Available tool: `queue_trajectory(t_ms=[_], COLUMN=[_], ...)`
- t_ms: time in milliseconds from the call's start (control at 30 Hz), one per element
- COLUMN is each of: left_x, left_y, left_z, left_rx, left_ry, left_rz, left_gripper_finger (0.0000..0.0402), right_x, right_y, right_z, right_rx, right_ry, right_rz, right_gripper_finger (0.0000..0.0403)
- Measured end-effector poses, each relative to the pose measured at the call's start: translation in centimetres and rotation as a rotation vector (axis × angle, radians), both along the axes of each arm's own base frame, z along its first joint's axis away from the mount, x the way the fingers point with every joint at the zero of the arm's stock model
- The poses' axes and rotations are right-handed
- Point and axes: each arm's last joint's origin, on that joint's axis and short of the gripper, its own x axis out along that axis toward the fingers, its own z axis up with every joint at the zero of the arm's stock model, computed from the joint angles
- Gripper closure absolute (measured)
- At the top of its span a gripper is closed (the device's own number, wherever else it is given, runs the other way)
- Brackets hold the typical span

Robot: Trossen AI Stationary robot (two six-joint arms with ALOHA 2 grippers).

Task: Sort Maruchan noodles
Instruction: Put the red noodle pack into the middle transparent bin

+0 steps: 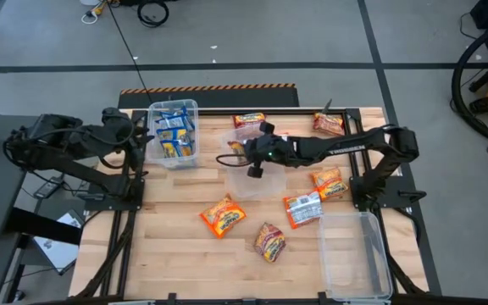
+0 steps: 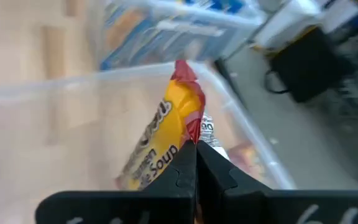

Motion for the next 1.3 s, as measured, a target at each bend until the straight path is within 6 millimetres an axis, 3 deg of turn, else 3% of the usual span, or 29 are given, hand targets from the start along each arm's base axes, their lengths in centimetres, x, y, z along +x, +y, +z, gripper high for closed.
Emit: queue_trajectory(t_ms=[233, 633, 1000, 1167, 1300], left_x=[0.1, 0.3, 0.4, 0.4, 0.4], left_y=[0.0, -0.1, -0.1, -0.1, -0.1], left_z=[0.0, 0.3, 0.4, 0.4, 0.4], left_rx=[0.0, -0.01, -0.011, -0.011, -0.011], left_ry=[-0.002, -0.048, -0.053, -0.053, -0.053], left_rz=[0.0, 0.0, 0.0, 0.0, 0.0], left_gripper_finger=[0.0278, 0.0278, 0.0278, 0.0278, 0.0278], right_x=[0.2, 1.9, 2.0, 1.7, 1.2], right_y=[-1.7, -4.0, -4.2, -4.1, -2.9], right_z=[-1.7, -4.7, -4.8, -4.2, -2.6], right_rx=[0.103, 0.103, 0.07, 0.12, 0.187], right_ry=[0.059, 0.03, 0.032, -0.013, -0.071], right_rz=[0.081, 0.039, -0.012, -0.07, -0.097], right_gripper_finger=[0.0397, 0.0396, 0.0368, 0.0331, 0.0293])
